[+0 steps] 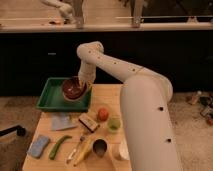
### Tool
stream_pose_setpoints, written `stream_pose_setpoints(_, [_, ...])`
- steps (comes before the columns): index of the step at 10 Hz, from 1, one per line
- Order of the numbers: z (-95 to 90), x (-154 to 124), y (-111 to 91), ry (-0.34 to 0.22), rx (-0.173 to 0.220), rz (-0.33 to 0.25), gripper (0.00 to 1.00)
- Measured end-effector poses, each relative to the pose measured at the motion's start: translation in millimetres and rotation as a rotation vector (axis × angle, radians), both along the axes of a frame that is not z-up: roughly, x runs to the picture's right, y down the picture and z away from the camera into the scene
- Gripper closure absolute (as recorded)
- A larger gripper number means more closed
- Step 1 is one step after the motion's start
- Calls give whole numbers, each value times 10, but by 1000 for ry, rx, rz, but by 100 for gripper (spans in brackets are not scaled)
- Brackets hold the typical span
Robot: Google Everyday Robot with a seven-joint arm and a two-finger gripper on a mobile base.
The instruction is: Stack bowls into tray
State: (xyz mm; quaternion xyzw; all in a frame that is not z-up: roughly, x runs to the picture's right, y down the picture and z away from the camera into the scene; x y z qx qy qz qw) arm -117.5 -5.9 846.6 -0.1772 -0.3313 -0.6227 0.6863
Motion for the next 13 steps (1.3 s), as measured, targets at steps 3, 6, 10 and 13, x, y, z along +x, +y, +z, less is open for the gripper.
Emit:
stream_pose_setpoints(3, [1, 2, 0, 0, 0, 0, 100])
stream_pose_setpoints(6, [45, -29, 14, -10, -7, 8, 100])
stream_pose_setpoints(10, [185, -380, -2, -56, -43, 62, 100])
stream_pose_setpoints(13, [273, -468, -26, -74, -76, 85, 100])
